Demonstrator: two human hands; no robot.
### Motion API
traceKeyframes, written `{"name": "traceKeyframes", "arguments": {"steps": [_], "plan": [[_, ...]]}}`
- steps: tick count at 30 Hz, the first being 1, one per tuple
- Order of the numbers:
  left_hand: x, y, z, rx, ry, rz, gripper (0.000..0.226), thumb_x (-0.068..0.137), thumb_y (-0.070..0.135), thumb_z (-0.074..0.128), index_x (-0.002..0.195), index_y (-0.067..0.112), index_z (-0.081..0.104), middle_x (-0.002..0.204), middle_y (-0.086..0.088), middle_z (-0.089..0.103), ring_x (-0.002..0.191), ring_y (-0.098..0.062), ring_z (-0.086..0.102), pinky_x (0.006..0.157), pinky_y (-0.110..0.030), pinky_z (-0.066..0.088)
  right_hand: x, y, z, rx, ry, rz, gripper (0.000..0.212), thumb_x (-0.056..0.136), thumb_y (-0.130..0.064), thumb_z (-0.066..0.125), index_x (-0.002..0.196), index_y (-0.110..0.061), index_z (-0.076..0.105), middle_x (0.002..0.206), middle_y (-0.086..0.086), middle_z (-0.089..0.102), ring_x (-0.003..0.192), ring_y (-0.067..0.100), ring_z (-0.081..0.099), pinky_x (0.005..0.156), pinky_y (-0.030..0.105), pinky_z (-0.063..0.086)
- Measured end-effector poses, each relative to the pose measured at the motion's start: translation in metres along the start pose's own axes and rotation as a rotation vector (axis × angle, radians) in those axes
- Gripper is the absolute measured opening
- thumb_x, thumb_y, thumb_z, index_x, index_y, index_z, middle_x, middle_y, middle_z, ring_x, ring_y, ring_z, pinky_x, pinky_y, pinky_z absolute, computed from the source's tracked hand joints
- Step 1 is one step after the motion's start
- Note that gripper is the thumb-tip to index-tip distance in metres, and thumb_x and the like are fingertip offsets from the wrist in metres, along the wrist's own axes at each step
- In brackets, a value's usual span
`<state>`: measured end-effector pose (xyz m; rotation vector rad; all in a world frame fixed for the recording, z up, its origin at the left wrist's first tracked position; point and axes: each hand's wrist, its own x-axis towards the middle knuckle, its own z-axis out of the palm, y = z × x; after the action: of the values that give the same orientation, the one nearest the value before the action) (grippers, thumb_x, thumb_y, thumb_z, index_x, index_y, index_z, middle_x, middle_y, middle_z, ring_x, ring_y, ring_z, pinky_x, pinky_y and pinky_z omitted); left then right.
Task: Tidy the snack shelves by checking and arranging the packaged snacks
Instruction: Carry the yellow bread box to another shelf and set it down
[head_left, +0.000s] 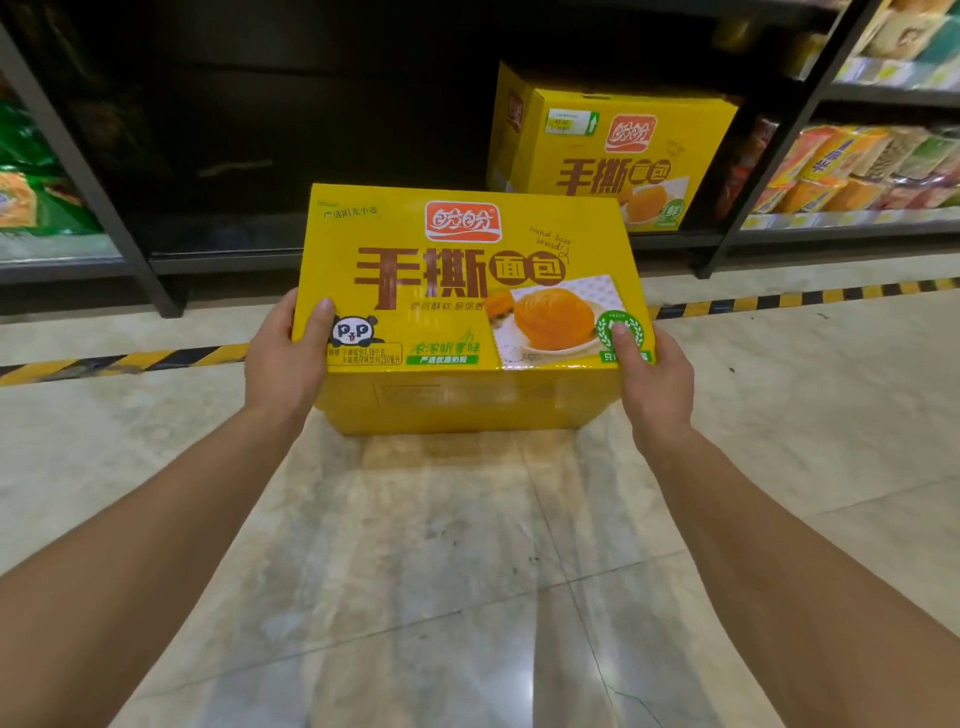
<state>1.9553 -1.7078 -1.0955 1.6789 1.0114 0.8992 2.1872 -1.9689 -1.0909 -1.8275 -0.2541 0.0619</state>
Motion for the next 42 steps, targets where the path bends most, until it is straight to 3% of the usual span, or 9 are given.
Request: {"name": "traceKeyframes", "arguments": {"steps": [7, 12, 16, 20, 27, 31, 35, 40, 42], "plan": [[-0.066, -0.009, -0.020, 0.158, -0.034, -0.004, 0.051, 0.109, 0.051, 0.044, 0.152, 0.023, 0.049, 0.126, 0.005, 0.061, 0.108, -0.014, 0.054, 0.091, -0.035, 0.040, -0.050, 0.028, -0.039, -0.090, -0.039, -0.094, 0.038, 0.099, -0.046, 0.069, 0.131, -0.028, 0.065, 0.107, -0.014, 0.071, 0.097, -0.006, 0.066, 0.079, 0.018, 0.051], [-0.113, -0.030, -0.040, 0.194, -0.133, 0.091, 0.046, 0.109, 0.044, 0.045, 0.150, 0.024, 0.046, 0.126, 0.007, 0.063, 0.106, -0.015, 0.061, 0.086, -0.035, 0.046, -0.076, 0.047, -0.075, -0.252, -0.224, -0.112, 0.038, 0.096, -0.037, 0.074, 0.129, -0.040, 0.057, 0.102, -0.029, 0.067, 0.089, -0.018, 0.064, 0.070, 0.009, 0.048], [-0.122, -0.043, -0.054, 0.281, -0.195, 0.025, 0.052, 0.105, 0.050, 0.046, 0.148, 0.021, 0.047, 0.121, 0.004, 0.065, 0.102, -0.021, 0.063, 0.084, -0.041, 0.047, -0.086, 0.055, -0.088, -0.273, -0.293, -0.067, 0.043, 0.090, -0.033, 0.083, 0.125, -0.042, 0.059, 0.105, -0.021, 0.074, 0.093, -0.005, 0.071, 0.081, 0.027, 0.058], [-0.125, -0.056, -0.066, 0.444, -0.260, -0.013, 0.039, 0.105, 0.043, 0.057, 0.134, 0.017, 0.060, 0.108, -0.001, 0.071, 0.089, -0.021, 0.062, 0.070, -0.037, 0.045, -0.094, 0.067, -0.088, -0.405, -0.369, 0.026, 0.050, 0.085, -0.032, 0.086, 0.128, -0.024, 0.060, 0.110, -0.006, 0.075, 0.099, 0.016, 0.073, 0.085, 0.039, 0.058], [-0.124, -0.088, -0.074, 0.638, -0.382, -0.167, 0.034, 0.099, 0.046, 0.068, 0.115, 0.017, 0.077, 0.096, -0.007, 0.078, 0.086, -0.026, 0.067, 0.064, -0.032, 0.044, -0.114, 0.085, -0.079, -0.379, -0.541, 0.173, 0.015, 0.095, -0.025, 0.077, 0.095, -0.040, 0.076, 0.101, -0.015, 0.077, 0.097, 0.012, 0.069, 0.084, 0.030, 0.052], [-0.127, -0.091, -0.074, 0.590, -0.417, -0.229, 0.037, 0.101, 0.045, 0.066, 0.128, 0.022, 0.074, 0.122, -0.008, 0.077, 0.111, -0.033, 0.069, 0.086, -0.037, 0.050, -0.123, 0.088, -0.071, -0.262, -0.533, 0.267, 0.017, 0.095, -0.025, 0.078, 0.111, -0.031, 0.078, 0.107, -0.012, 0.077, 0.090, 0.006, 0.066, 0.069, 0.022, 0.046], [-0.126, -0.068, -0.073, 0.365, -0.482, -0.396, 0.041, 0.097, 0.044, 0.072, 0.135, 0.031, 0.066, 0.132, -0.002, 0.070, 0.119, -0.028, 0.063, 0.104, -0.044, 0.049, -0.120, 0.077, -0.073, -0.205, -0.639, 0.370, 0.039, 0.093, -0.036, 0.078, 0.131, -0.032, 0.068, 0.126, -0.009, 0.073, 0.108, 0.006, 0.065, 0.080, 0.028, 0.053], [-0.118, -0.012, -0.080, -0.076, -0.482, -0.410, 0.093, 0.040, 0.079, 0.092, 0.123, 0.052, 0.060, 0.113, 0.021, 0.076, 0.105, -0.008, 0.071, 0.091, -0.049, 0.055, -0.120, 0.036, -0.089, 0.069, -0.667, 0.390, 0.052, 0.087, -0.048, 0.070, 0.137, -0.042, 0.057, 0.126, -0.015, 0.075, 0.111, 0.011, 0.074, 0.083, 0.036, 0.061], [-0.115, -0.001, -0.084, -0.181, -0.453, -0.403, 0.106, 0.034, 0.084, 0.089, 0.131, 0.053, 0.059, 0.118, 0.023, 0.076, 0.108, -0.007, 0.070, 0.096, -0.055, 0.055, -0.123, 0.024, -0.091, 0.130, -0.616, 0.360, 0.053, 0.086, -0.054, 0.065, 0.138, -0.044, 0.055, 0.127, -0.014, 0.074, 0.113, 0.013, 0.073, 0.086, 0.043, 0.062]]}}
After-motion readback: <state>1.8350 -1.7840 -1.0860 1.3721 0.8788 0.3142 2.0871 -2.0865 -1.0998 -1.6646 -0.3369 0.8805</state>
